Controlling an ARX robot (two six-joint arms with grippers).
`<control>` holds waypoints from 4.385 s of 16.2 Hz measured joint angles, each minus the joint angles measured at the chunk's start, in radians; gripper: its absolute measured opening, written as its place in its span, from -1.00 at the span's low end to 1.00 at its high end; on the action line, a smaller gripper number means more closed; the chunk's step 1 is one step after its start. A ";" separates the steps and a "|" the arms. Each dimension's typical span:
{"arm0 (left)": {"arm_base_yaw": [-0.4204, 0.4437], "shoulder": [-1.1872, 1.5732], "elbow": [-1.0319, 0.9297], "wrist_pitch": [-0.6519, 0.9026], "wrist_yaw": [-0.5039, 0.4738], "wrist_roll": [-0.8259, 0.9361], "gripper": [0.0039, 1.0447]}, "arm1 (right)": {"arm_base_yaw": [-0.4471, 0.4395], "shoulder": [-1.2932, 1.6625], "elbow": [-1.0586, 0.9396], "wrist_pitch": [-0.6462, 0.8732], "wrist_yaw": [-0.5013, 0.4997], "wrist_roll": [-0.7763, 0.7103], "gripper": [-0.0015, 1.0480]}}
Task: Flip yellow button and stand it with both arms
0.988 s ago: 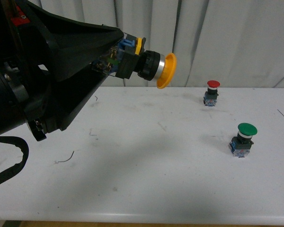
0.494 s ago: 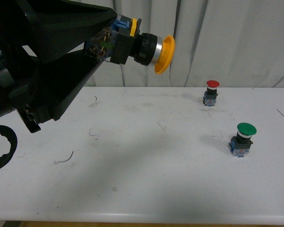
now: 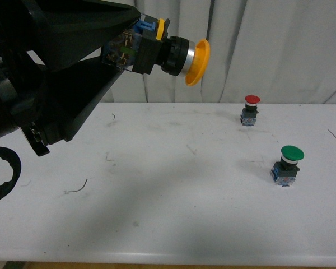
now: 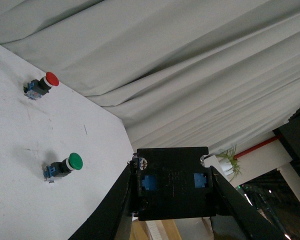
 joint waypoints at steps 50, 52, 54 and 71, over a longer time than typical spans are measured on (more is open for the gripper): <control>-0.039 0.013 0.022 -0.011 -0.015 -0.003 -0.34 | 0.553 1.188 0.534 0.757 0.048 1.338 -0.32; -0.039 0.013 0.022 -0.013 -0.011 0.000 -0.13 | 0.548 1.188 0.533 0.756 0.042 1.334 -0.32; -0.038 0.009 0.022 -0.011 -0.005 0.005 0.29 | 0.541 1.194 0.531 0.751 0.041 1.323 -0.33; 0.038 -1.281 -0.130 -1.289 -0.610 1.072 0.63 | 0.470 1.215 0.540 0.739 0.048 1.300 -0.33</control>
